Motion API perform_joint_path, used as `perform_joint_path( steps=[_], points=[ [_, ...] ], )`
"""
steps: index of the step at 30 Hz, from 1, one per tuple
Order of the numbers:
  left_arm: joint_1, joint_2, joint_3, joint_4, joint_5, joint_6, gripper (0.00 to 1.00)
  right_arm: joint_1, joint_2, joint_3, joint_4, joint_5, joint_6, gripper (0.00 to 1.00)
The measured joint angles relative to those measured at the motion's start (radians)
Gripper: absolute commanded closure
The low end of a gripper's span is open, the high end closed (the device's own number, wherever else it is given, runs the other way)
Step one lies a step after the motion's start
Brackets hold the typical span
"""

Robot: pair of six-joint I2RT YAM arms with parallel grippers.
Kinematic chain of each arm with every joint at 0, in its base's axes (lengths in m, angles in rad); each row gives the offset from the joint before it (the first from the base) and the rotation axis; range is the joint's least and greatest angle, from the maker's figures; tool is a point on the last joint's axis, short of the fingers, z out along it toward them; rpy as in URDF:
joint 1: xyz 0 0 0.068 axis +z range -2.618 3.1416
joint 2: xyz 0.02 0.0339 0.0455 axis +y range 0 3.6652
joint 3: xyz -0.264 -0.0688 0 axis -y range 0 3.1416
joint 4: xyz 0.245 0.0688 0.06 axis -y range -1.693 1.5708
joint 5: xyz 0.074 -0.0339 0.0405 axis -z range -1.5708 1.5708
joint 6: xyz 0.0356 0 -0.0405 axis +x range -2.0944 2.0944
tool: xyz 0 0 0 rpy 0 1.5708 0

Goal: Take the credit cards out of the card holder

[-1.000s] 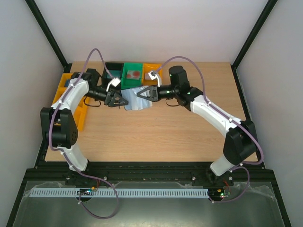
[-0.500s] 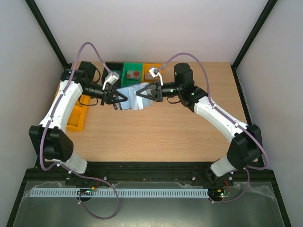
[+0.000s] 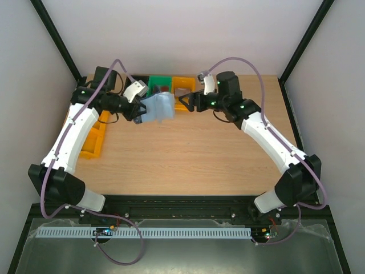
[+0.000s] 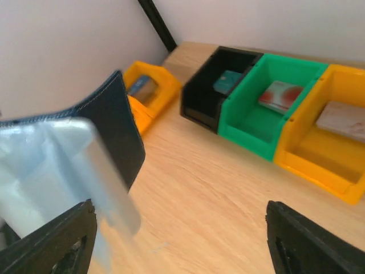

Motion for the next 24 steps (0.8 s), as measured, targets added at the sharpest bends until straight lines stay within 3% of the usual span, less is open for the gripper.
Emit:
perform_joint_path(
  steps=[1, 5, 9, 20, 24],
  points=[
    [-0.016, -0.001, 0.0, 0.015, -0.049, -0.021, 0.98, 0.018, -0.001, 0.007, -0.02, 0.05, -0.018, 0.02],
    [-0.071, 0.005, 0.0, 0.048, -0.183, -0.085, 0.98, 0.172, -0.013, 0.004, -0.043, 0.155, -0.115, 0.01],
    [-0.097, 0.013, 0.013, 0.052, -0.185, -0.118, 0.98, 0.312, -0.037, -0.031, 0.032, 0.208, -0.126, 0.01],
    [-0.097, 0.014, 0.06, 0.013, 0.023, -0.117, 0.98, 0.306, 0.029, -0.05, 0.152, 0.22, -0.087, 0.01],
    [-0.094, 0.014, 0.06, -0.004, 0.052, -0.114, 0.98, 0.307, 0.029, -0.071, 0.172, 0.202, -0.1, 0.16]
  ],
)
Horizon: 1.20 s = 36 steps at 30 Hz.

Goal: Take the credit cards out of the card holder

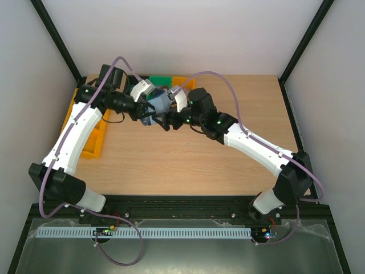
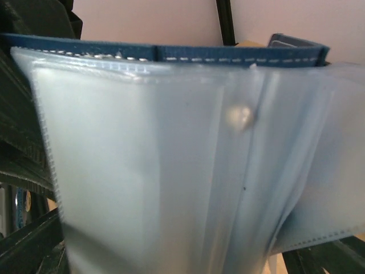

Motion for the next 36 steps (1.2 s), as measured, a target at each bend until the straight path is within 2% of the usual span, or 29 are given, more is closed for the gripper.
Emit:
perform_joint_path(
  steps=[3, 7, 10, 13, 15, 16, 17, 18, 19, 22, 27, 30, 33, 36],
  points=[
    [0.001, 0.0, 0.002, -0.006, 0.019, 0.01, 0.98, 0.0, 0.0, -0.001, -0.002, -0.006, -0.017, 0.25],
    [0.013, 0.0, 0.008, -0.023, 0.035, 0.036, 0.98, 0.002, 0.0, -0.001, -0.002, -0.007, -0.045, 0.46],
    [0.032, 0.0, 0.012, -0.035, 0.051, 0.051, 0.98, 0.003, -0.008, -0.005, -0.006, 0.001, -0.065, 0.68],
    [0.042, 0.0, 0.012, -0.035, 0.064, 0.064, 0.98, 0.003, -0.025, -0.014, -0.011, 0.002, -0.082, 0.97],
    [0.044, 0.0, 0.013, -0.03, 0.08, 0.076, 0.95, 0.003, -0.039, -0.017, -0.014, -0.002, -0.085, 0.98],
    [0.045, 0.0, 0.014, -0.033, 0.092, 0.084, 0.88, 0.007, -0.046, -0.018, -0.019, 0.0, -0.087, 0.98],
    [0.046, 0.0, 0.014, -0.038, 0.107, 0.093, 0.62, 0.008, -0.054, -0.02, -0.024, -0.002, -0.089, 0.98],
    [0.046, 0.0, 0.014, -0.04, 0.119, 0.108, 0.47, 0.007, -0.06, -0.022, -0.027, -0.005, -0.093, 0.98],
    [0.046, 0.0, 0.014, -0.045, 0.133, 0.127, 0.41, 0.005, -0.068, -0.027, -0.028, -0.012, -0.098, 0.98],
    [0.055, 0.0, 0.018, -0.098, 0.204, 0.18, 0.38, -0.017, -0.088, -0.049, -0.029, -0.051, -0.105, 0.98],
    [0.137, -0.007, 0.021, -0.16, 0.279, 0.255, 0.4, -0.108, -0.129, -0.077, -0.031, -0.245, -0.108, 0.98],
    [0.171, -0.024, 0.007, -0.157, 0.289, 0.262, 0.35, -0.138, -0.142, -0.075, -0.038, -0.355, -0.121, 0.98],
    [0.143, -0.031, -0.005, -0.158, 0.294, 0.266, 0.27, -0.137, -0.142, -0.063, -0.053, -0.431, -0.127, 0.98],
    [0.104, -0.031, -0.004, -0.172, 0.306, 0.286, 0.26, -0.135, -0.142, -0.058, -0.054, -0.475, -0.125, 0.98]
  ],
)
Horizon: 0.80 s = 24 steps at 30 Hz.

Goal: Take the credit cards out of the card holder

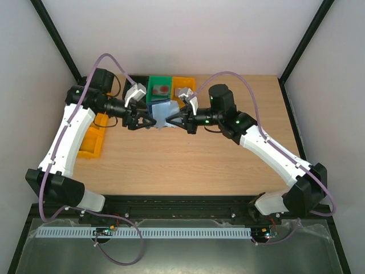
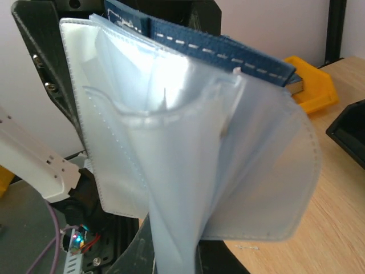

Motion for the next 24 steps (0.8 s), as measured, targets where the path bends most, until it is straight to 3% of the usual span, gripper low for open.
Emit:
perform_joint_path(
  steps=[3, 8, 12, 14, 15, 16, 21, 24],
  points=[
    [-0.017, 0.0, 0.002, -0.022, 0.015, 0.027, 0.4, 0.0, 0.0, 0.001, 0.0, -0.025, 0.002, 0.98],
    [-0.017, -0.001, 0.002, -0.027, 0.029, 0.025, 0.72, 0.0, 0.0, 0.002, 0.0, -0.076, 0.002, 0.98],
    [-0.021, -0.001, 0.0, -0.021, 0.044, 0.023, 0.78, -0.001, 0.01, 0.012, 0.0, -0.117, 0.007, 0.98],
    [-0.025, -0.001, -0.002, -0.022, 0.047, 0.024, 0.88, -0.003, 0.015, 0.014, 0.0, -0.131, 0.011, 0.98],
    [-0.026, -0.001, -0.002, -0.026, 0.047, 0.026, 0.96, -0.005, 0.017, 0.014, 0.0, -0.137, 0.013, 0.93],
    [-0.027, -0.001, -0.002, -0.029, 0.049, 0.026, 0.98, -0.005, 0.019, 0.014, 0.001, -0.141, 0.017, 0.85],
    [-0.035, -0.002, -0.004, -0.029, 0.049, 0.026, 0.98, -0.006, 0.027, 0.016, 0.012, -0.105, 0.043, 0.38],
    [-0.037, -0.006, -0.01, 0.029, -0.028, -0.045, 0.98, -0.006, 0.011, 0.003, 0.04, 0.047, 0.061, 0.28]
  ],
)
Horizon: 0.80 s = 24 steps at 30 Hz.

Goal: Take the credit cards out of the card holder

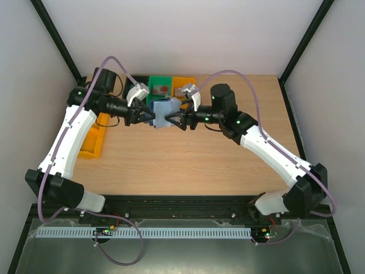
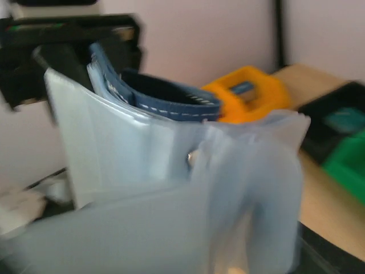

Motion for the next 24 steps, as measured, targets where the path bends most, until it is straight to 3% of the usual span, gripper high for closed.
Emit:
perform_joint_path(
  steps=[6, 11, 17, 23, 24],
  points=[
    [-0.023, -0.013, -0.04, 0.16, -0.408, -0.186, 0.98, -0.028, -0.074, -0.032, 0.009, 0.345, 0.026, 0.14],
    [-0.04, -0.012, -0.041, 0.209, -0.613, -0.243, 0.98, -0.037, -0.082, -0.032, 0.01, 0.342, 0.031, 0.11],
    [-0.062, -0.012, -0.041, 0.212, -0.59, -0.253, 0.98, -0.01, -0.048, -0.04, 0.119, 0.263, 0.125, 0.15],
    [-0.065, -0.012, -0.04, 0.199, -0.463, -0.245, 0.98, 0.088, 0.073, -0.005, 0.156, 0.338, 0.185, 0.2],
    [-0.065, -0.012, -0.04, 0.193, -0.439, -0.241, 0.98, 0.098, 0.097, 0.006, 0.156, 0.351, 0.193, 0.25]
  ],
)
